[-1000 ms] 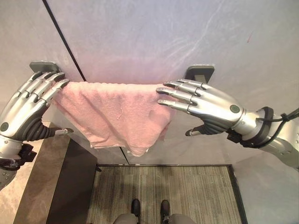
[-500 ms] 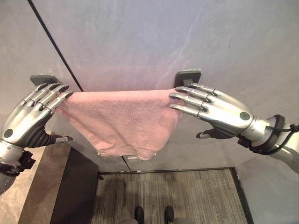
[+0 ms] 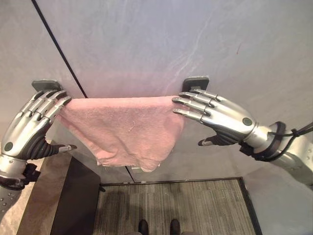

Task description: Put brush and paste in cup on sink, flatten towel.

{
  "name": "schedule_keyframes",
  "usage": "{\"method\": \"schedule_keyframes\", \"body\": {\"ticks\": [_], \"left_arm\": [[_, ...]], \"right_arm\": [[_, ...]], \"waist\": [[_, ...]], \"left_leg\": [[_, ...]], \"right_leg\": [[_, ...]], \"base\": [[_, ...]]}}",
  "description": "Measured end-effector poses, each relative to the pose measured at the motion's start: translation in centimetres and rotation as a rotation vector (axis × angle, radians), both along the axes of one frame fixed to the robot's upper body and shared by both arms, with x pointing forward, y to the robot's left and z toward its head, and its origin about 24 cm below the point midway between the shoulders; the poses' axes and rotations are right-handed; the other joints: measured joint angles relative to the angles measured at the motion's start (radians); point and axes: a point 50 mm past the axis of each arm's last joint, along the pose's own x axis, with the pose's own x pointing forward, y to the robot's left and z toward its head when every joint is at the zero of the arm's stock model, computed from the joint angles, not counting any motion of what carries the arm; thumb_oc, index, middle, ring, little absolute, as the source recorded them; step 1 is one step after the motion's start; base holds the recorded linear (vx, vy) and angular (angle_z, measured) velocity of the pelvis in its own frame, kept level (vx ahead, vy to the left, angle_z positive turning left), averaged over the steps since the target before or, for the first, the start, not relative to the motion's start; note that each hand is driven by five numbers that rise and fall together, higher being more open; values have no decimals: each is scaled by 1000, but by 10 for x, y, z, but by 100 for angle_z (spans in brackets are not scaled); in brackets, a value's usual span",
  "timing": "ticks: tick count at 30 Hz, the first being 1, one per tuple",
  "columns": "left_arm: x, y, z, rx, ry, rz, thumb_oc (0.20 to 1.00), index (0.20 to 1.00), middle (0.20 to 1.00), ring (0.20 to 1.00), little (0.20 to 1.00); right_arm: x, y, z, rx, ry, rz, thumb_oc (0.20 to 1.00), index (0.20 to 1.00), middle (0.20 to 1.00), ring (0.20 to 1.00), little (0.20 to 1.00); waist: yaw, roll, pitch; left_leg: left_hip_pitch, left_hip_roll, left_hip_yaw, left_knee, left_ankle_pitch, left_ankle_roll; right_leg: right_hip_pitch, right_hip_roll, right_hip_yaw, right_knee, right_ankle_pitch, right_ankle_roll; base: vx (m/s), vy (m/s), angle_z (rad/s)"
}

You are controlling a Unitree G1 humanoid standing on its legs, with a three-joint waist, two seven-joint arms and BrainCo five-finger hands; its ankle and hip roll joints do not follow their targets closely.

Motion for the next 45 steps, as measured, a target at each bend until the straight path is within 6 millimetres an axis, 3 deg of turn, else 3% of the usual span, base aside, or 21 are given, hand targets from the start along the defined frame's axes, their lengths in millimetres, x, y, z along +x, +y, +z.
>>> {"method": "schedule_keyframes", "body": {"ticks": [3,4,5,14,16,21,24,29,33,37,38,39,41,45], "left_arm": [[5,-8,-12,-260,-57,-28,1000,1000,1000,1000,1000],[14,-15,-22,-508,-116,-66,1000,1000,1000,1000,1000],[19,-16,-26,-579,-128,-73,1000,1000,1000,1000,1000],[36,-26,-36,-867,-138,-150,1000,1000,1000,1000,1000],[31,-27,-48,-997,-138,-144,1000,1000,1000,1000,1000],[24,-21,-53,-1065,-162,-128,1000,1000,1000,1000,1000],[15,-16,-71,-1105,-93,-52,1000,1000,1000,1000,1000],[-8,-11,-107,-1118,103,74,1000,1000,1000,1000,1000],[-13,-13,-118,-1122,170,91,1000,1000,1000,1000,1000],[-19,-9,-138,-1129,243,161,1000,1000,1000,1000,1000],[-20,-9,-150,-1142,288,185,1000,1000,1000,1000,1000],[-21,-13,-176,-1164,391,236,1000,1000,1000,1000,1000],[-27,-16,-207,-1180,524,309,1000,1000,1000,1000,1000],[-42,-24,-236,-1220,660,382,1000,1000,1000,1000,1000]], "right_arm": [[5,-7,-9,277,83,-39,1000,1000,1000,1000,1000],[6,-5,-19,506,166,-17,1000,1000,1000,1000,1000],[8,-4,-21,578,194,-12,1000,1000,1000,1000,1000],[16,-10,-27,794,221,-50,1000,1000,1000,1000,1000],[9,-26,-39,881,232,-132,1000,1000,1000,1000,1000],[-5,-54,-67,1043,319,-270,1000,1000,1000,1000,1000],[-12,-61,-74,1094,342,-303,1000,1000,1000,1000,1000],[-35,-77,-105,1073,468,-450,1000,1000,1000,1000,1000],[-43,-78,-120,1069,546,-495,1000,1000,1000,1000,1000],[-51,-87,-154,1045,685,-610,1000,1000,1000,1000,1000],[-51,-90,-171,1043,745,-657,1000,1000,1000,1000,1000],[-53,-92,-202,1029,858,-739,1000,1000,1000,1000,1000],[-58,-94,-237,1006,993,-844,1000,1000,1000,1000,1000],[-71,-93,-268,1013,1124,-956,1000,1000,1000,1000,1000]], "waist": [[1,-2,-2],[-1,-4,-5],[0,-5,-5],[-11,-20,-14],[-14,-22,-11],[-26,-21,4],[-42,-22,28],[-45,-28,50],[-45,-20,55],[-45,-20,55],[-45,-20,54],[-44,-20,54],[-43,-20,54],[-42,-18,53]], "left_leg": [[4,0,-4,-2,0,0],[9,0,-11,-3,1,-1],[17,0,-11,-6,1,-1],[22,-1,-36,-14,7,-9],[22,-1,-35,-15,7,-9],[23,-1,-34,-17,6,-9],[24,-1,-31,-17,6,-9],[21,-1,-27,-16,5,-7],[21,-1,-27,-16,5,-7],[21,-1,-27,-16,5,-7],[21,-1,-28,-16,5,-7],[20,-1,-30,-17,5,-7],[19,-1,-33,-17,5,-7],[18,-1,-38,-16,5,-7]], "right_leg": [[10,0,-4,-10,7,-3],[26,0,-12,-26,15,-3],[37,1,-13,-37,18,-4],[69,2,-33,-80,40,-9],[71,2,-32,-86,41,-8],[74,2,-32,-92,43,-8],[74,2,-30,-92,43,-7],[70,2,-27,-92,42,-6],[70,2,-27,-92,42,-6],[70,2,-28,-92,42,-6],[70,2,-28,-92,42,-6],[71,1,-29,-92,42,-6],[71,2,-31,-92,42,-6],[71,1,-37,-92,42,-8]], "base": [[-3,-6,6],[-6,-10,6],[-11,-13,5],[-21,-14,8],[0,0,0],[0,0,0],[0,-4,-1],[0,-2,-1],[0,0,0],[0,0,0],[0,0,0],[0,0,0],[-7,-14,3],[-4,-17,4]]}}
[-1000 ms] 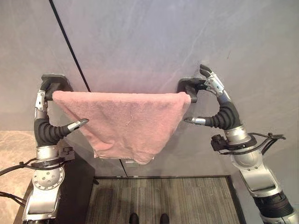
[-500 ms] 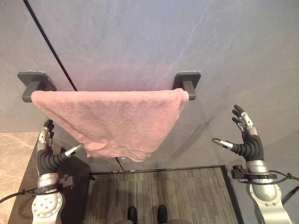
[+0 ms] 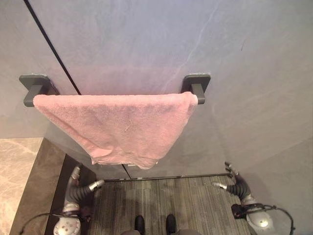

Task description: Put brush and paste in cup on sink, flatten towel.

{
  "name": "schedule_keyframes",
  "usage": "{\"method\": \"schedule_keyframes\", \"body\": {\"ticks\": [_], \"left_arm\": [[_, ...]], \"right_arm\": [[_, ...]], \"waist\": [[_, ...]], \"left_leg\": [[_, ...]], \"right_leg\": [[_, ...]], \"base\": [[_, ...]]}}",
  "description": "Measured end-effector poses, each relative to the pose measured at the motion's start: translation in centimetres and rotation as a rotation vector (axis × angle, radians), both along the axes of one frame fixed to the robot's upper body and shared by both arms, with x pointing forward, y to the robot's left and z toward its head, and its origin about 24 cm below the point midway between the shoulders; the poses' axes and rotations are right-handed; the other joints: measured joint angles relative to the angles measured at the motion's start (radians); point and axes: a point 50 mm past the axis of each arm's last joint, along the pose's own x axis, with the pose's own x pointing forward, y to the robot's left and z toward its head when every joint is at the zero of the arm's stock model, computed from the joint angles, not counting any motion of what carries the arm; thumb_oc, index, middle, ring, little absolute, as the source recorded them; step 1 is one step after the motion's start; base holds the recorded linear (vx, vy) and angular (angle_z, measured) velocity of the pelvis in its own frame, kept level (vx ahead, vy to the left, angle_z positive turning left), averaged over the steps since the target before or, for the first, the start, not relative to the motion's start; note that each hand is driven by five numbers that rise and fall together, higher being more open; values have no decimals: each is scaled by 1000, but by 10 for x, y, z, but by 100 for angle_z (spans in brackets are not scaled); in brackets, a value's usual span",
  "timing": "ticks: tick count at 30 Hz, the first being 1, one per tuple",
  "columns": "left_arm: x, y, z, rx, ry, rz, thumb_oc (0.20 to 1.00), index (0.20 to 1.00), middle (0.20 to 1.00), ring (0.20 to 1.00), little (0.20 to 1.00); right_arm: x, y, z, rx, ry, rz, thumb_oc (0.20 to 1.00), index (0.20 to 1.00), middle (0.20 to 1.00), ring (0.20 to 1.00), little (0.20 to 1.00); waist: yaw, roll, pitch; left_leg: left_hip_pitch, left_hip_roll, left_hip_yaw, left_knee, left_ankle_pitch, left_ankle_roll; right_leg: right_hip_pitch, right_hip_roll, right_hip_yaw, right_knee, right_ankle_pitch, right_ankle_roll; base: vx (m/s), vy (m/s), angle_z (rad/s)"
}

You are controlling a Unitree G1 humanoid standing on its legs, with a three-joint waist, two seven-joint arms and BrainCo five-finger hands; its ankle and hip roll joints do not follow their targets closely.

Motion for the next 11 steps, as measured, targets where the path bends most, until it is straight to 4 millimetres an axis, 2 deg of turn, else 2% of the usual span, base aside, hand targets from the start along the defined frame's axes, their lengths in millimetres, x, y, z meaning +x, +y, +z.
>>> {"method": "schedule_keyframes", "body": {"ticks": [1,2,6,9,11], "left_arm": [[-1,0,-11,-13,50,0,1000,1000,1000,1000,1000],[1,-1,-18,-25,78,5,1000,1000,1000,1000,1000],[-3,-2,-33,-41,170,2,1000,1000,1000,1000,1000],[-3,-1,-35,-41,179,2,1000,1000,1000,1000,1000],[-3,2,-43,-39,226,16,1000,1000,1000,1000,1000]], "right_arm": [[4,3,-19,30,74,-21,1000,1000,1000,1000,1000],[2,5,-27,59,109,-51,1000,1000,1000,1000,1000],[2,12,-37,95,157,-57,1000,1000,1000,1000,1000],[1,11,-38,99,164,-63,1000,1000,1000,1000,1000],[-1,8,-47,89,210,-83,1000,1000,1000,1000,1000]], "waist": [[0,-1,-2],[1,2,-4],[0,6,-8],[0,8,-10],[-1,8,-12]], "left_leg": [[2,0,0,0,0,0],[0,0,-2,0,0,0],[1,0,-4,0,1,0],[2,0,-6,0,1,0],[4,0,-7,0,1,0]], "right_leg": [[2,0,0,0,0,0],[2,0,-2,0,0,0],[2,0,-6,0,0,0],[4,-1,-10,0,0,-1],[7,-1,-11,0,0,-1]], "base": [[-8,-25,4],[0,0,0],[0,-3,1],[6,-7,3],[0,0,0]]}}
